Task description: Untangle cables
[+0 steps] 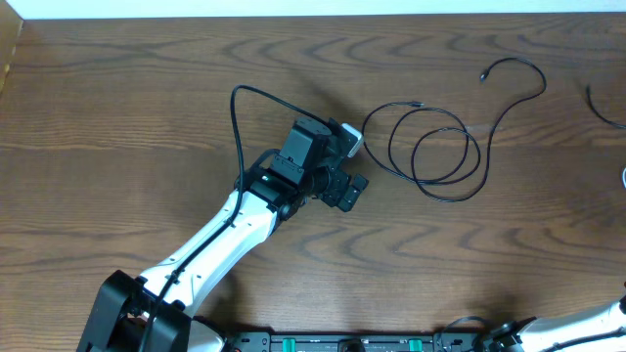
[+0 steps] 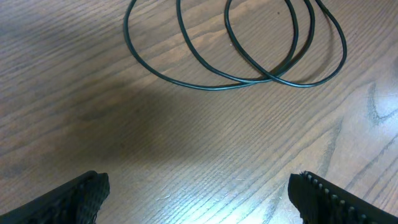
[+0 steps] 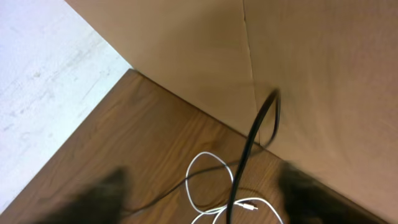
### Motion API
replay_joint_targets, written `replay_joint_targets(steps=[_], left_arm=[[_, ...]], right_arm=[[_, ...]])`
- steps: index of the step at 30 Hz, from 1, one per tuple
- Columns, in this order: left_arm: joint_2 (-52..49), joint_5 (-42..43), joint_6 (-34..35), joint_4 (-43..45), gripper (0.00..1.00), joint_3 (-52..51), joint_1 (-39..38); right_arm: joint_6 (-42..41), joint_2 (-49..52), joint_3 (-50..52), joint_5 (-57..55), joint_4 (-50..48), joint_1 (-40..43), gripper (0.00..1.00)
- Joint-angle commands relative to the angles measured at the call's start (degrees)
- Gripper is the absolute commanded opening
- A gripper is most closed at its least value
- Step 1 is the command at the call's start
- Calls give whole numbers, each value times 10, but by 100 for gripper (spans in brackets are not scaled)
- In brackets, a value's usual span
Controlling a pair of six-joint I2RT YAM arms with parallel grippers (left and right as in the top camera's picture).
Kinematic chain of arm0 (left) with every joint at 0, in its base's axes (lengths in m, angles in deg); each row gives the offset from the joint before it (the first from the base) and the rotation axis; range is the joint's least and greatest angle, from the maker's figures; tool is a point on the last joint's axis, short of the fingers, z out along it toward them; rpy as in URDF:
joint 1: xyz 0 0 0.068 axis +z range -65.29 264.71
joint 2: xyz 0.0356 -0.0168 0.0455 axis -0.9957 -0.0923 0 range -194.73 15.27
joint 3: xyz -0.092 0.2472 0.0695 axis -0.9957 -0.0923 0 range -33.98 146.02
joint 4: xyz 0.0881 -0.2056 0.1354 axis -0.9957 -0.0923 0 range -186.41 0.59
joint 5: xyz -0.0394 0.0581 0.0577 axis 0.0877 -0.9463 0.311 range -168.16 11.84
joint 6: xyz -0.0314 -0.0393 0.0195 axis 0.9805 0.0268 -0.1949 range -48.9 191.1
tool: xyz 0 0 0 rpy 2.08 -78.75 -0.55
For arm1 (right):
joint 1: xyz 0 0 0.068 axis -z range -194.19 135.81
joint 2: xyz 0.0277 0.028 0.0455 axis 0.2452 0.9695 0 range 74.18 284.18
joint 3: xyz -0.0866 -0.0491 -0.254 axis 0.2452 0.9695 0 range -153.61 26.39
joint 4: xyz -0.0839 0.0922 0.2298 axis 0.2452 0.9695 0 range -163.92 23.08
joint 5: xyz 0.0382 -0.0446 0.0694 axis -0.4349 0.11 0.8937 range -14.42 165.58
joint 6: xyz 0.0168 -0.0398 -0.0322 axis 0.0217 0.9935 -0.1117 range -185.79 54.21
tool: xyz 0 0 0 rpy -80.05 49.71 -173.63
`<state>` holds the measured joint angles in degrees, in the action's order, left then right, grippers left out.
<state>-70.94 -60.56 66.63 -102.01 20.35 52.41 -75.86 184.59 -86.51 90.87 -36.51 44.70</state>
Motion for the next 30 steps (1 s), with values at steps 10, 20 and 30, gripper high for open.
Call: replay_joint_targets(steps=[10,20,30], left_arm=[[-2,-8,0,3,98,2,1],[-2,-8,1,3,98,2,1],[-2,-7,1,-3,98,2,1]], right_arm=[[-119,6,-7,96,56,-46,99],[-116,6,-7,98,199,-176,99],[-10,6,-6,26,375,-301,99]])
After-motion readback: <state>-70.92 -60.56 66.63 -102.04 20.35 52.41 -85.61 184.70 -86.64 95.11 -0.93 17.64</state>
